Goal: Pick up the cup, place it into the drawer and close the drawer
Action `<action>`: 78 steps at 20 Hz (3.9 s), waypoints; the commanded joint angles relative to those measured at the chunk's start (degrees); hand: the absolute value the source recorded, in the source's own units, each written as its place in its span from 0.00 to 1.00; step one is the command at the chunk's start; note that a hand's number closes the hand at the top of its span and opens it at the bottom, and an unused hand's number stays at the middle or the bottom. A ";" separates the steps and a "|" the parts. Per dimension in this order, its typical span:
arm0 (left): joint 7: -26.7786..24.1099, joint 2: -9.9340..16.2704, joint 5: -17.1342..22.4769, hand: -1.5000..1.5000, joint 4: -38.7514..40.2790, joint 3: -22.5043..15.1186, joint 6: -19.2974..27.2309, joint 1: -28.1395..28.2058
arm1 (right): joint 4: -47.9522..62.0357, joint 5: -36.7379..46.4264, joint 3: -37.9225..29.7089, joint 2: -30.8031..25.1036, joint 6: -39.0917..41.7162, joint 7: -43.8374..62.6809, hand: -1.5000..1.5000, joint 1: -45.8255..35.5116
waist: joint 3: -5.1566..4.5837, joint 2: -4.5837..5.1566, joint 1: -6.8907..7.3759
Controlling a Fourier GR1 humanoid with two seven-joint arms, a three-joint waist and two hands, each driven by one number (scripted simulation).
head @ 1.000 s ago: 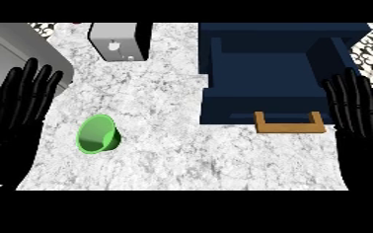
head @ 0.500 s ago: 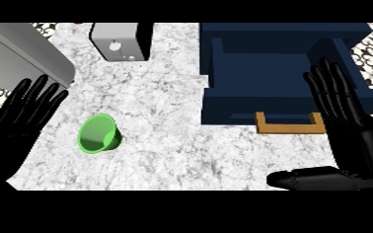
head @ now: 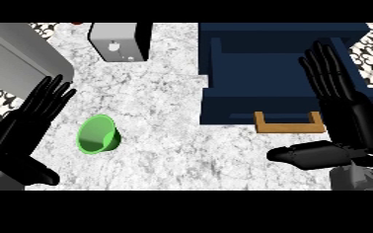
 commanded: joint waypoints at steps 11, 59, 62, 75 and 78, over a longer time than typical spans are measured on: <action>-22.80 0.55 -20.28 0.00 32.89 1.11 -2.34 -8.32 | 0.52 -1.06 -3.78 -2.08 0.99 3.74 0.00 -6.24 | -0.01 -0.05 -0.19; -64.13 -5.46 -34.03 1.00 68.45 -2.67 11.89 -23.19 | 4.09 -3.14 -5.76 -3.47 3.04 5.12 0.00 -9.68 | -0.31 0.63 -1.52; -66.85 -5.79 -35.06 1.00 67.28 -2.71 17.73 -23.17 | 2.41 -2.68 -6.29 -4.51 3.48 4.73 0.00 -8.50 | -0.26 0.50 -1.67; -61.69 -10.59 -23.35 1.00 62.91 7.66 22.17 -29.89 | 3.72 -2.10 -5.47 -2.54 1.80 5.07 0.00 -9.21 | -0.06 0.12 -0.53; -53.92 -11.89 -23.74 1.00 57.16 4.96 22.03 -32.02 | 1.57 -2.87 -6.80 -4.46 3.13 5.87 0.00 -7.92 | 0.03 -0.22 -0.09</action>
